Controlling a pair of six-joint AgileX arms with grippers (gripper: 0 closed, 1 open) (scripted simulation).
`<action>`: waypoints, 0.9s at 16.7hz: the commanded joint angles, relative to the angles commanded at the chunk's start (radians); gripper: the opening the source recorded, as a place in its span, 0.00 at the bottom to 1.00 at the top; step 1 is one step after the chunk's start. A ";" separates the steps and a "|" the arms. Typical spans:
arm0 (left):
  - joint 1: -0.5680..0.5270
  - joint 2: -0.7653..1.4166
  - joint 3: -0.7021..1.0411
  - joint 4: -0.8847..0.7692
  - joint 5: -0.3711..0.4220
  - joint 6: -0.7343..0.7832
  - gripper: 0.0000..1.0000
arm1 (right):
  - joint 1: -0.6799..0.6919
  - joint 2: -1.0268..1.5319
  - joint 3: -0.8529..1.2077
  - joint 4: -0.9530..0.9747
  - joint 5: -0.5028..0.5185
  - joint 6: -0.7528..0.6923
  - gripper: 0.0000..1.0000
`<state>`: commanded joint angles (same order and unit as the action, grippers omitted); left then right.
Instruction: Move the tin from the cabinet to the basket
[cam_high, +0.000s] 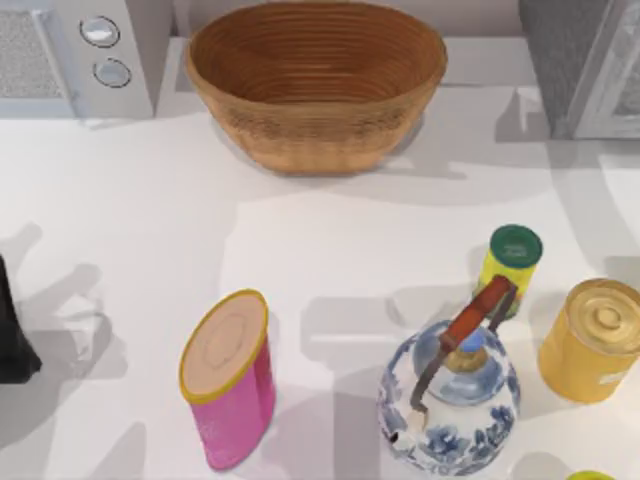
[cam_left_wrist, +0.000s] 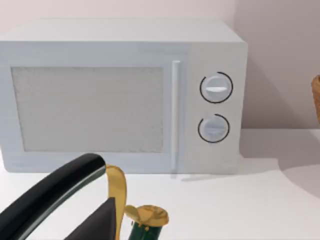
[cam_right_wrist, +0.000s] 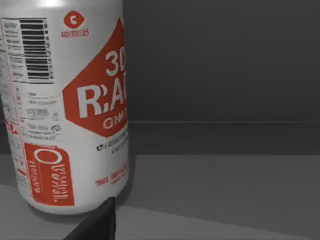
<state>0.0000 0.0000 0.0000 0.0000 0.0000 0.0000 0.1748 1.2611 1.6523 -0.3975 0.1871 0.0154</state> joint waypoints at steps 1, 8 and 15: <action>0.000 0.000 0.000 0.000 0.000 0.000 1.00 | 0.004 0.025 0.035 -0.008 0.004 0.000 1.00; 0.000 0.000 0.000 0.000 0.000 0.000 1.00 | 0.010 0.066 0.090 -0.020 0.010 0.000 1.00; 0.000 0.000 0.000 0.000 0.000 0.000 1.00 | 0.157 0.182 0.174 0.017 0.173 -0.002 1.00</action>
<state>0.0000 0.0000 0.0000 0.0000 0.0000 0.0000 0.3316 1.4428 1.8262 -0.3803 0.3603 0.0134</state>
